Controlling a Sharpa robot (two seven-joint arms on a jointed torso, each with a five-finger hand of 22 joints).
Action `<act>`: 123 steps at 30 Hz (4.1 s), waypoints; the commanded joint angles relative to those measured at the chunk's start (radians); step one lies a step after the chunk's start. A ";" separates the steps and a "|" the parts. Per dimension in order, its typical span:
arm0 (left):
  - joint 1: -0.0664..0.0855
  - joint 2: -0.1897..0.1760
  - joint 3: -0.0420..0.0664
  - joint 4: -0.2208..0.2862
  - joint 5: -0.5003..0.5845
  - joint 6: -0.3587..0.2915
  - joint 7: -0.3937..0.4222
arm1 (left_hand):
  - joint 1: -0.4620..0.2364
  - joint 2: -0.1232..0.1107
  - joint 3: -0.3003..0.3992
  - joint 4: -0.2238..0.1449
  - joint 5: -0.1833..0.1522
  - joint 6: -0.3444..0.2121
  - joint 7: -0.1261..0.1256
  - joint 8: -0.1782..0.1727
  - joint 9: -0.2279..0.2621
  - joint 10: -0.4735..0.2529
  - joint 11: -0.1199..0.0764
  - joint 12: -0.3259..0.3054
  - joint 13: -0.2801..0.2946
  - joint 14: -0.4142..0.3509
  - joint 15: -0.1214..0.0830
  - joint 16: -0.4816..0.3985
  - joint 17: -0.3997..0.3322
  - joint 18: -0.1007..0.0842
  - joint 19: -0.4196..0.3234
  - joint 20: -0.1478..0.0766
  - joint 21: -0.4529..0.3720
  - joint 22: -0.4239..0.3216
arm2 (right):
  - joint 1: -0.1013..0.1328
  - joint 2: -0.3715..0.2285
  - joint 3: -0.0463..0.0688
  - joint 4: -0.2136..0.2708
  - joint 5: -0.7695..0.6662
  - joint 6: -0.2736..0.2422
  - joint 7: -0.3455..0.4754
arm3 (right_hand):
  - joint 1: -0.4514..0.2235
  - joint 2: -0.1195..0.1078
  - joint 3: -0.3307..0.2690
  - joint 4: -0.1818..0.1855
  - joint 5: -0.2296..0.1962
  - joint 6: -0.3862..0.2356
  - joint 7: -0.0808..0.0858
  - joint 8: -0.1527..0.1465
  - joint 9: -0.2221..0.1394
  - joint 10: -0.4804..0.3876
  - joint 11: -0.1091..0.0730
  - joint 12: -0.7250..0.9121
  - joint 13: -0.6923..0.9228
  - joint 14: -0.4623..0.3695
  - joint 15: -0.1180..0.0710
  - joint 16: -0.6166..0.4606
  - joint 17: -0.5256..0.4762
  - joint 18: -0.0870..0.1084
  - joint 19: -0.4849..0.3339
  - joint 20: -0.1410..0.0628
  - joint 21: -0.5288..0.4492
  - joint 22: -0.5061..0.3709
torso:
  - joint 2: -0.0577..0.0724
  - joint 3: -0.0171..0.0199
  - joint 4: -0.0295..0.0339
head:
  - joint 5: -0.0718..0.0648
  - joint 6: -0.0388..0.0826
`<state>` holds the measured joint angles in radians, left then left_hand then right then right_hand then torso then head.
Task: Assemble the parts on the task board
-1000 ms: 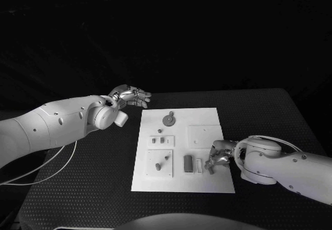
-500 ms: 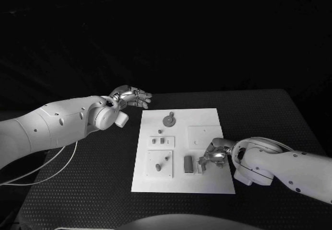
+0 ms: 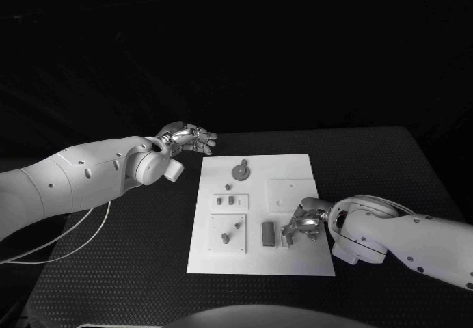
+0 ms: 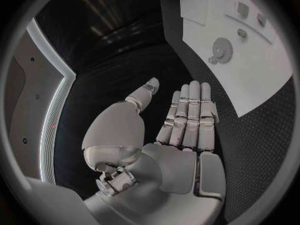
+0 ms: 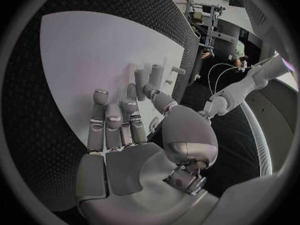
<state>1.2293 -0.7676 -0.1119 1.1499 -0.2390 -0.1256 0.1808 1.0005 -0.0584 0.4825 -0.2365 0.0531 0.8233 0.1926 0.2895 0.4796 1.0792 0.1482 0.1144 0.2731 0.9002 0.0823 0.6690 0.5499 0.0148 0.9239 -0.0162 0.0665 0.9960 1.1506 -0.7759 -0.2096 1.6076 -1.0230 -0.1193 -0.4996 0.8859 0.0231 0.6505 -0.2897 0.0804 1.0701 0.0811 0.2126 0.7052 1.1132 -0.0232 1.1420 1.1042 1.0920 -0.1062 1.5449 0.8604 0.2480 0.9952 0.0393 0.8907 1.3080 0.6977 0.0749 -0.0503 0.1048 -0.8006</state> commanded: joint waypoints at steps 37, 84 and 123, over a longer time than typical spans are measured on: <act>0.001 0.000 0.001 0.002 0.001 0.017 0.006 | -0.009 -0.003 -0.001 0.005 0.001 -0.003 0.001 0.004 -0.001 -0.003 -0.003 0.007 -0.002 0.002 0.004 -0.006 0.003 -0.004 -0.007 0.003 0.004 -0.001 | -0.015 0.043 -0.011 -0.031 -0.020 0.011 0.007 | -0.078 -0.026 0.013 0.022 -0.001 0.014 0.000 0.013 -0.004 0.009 -0.005 0.001 -0.002 0.022 -0.020 0.000 -0.003 0.014 0.016 -0.004 0.003 0.015 | 0.000 -0.0002 0.0007 | 0.005 -0.003; 0.001 -0.001 0.001 0.001 0.000 0.017 0.005 | -0.009 -0.003 -0.001 0.005 0.001 -0.003 0.001 0.004 -0.002 -0.003 -0.003 0.008 -0.002 0.002 0.004 -0.008 0.005 -0.004 -0.007 0.003 0.004 -0.001 | -0.017 0.044 -0.011 -0.029 -0.012 0.046 0.036 | -0.070 -0.072 0.038 0.025 -0.002 0.002 0.003 0.021 -0.012 0.003 -0.002 -0.001 -0.001 0.015 -0.018 -0.003 -0.003 0.014 0.012 -0.007 -0.002 0.018 | 0.000 0.0010 0.0000 | 0.012 -0.011; 0.001 -0.004 0.000 0.000 0.000 0.017 0.003 | -0.010 -0.003 -0.001 0.006 0.001 -0.003 0.001 0.005 -0.002 -0.003 -0.003 0.008 -0.002 0.002 0.004 -0.009 0.007 -0.004 -0.007 0.003 0.004 0.000 | -0.015 -0.039 -0.009 -0.009 -0.271 -0.163 0.284 | 0.015 -0.214 0.056 0.118 -0.006 -0.089 0.037 -0.005 -0.036 -0.041 0.030 0.013 0.006 -0.016 0.010 0.001 0.003 0.014 -0.006 0.003 -0.004 0.020 | -0.001 0.0012 -0.0007 | 0.019 0.000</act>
<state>1.2293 -0.7720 -0.1121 1.1478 -0.2398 -0.1207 0.1777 1.0006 -0.0585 0.4825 -0.2366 0.0531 0.8232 0.1926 0.2894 0.4783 1.0793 0.1482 0.1183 0.2725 0.9002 0.0823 0.6652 0.5555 0.0149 0.9202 -0.0125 0.0665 0.9960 1.1359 -0.8131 -0.2190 1.5982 -1.1850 -0.2088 -0.3156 0.8862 -0.1963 0.7074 -0.1641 0.0806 0.9978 0.1032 0.2052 0.6684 1.0632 0.0083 1.1531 1.1100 1.0660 -0.0950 1.5428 0.8626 0.2483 0.9847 0.0423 0.8847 1.3073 0.6971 0.0755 -0.0506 0.1236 -0.8023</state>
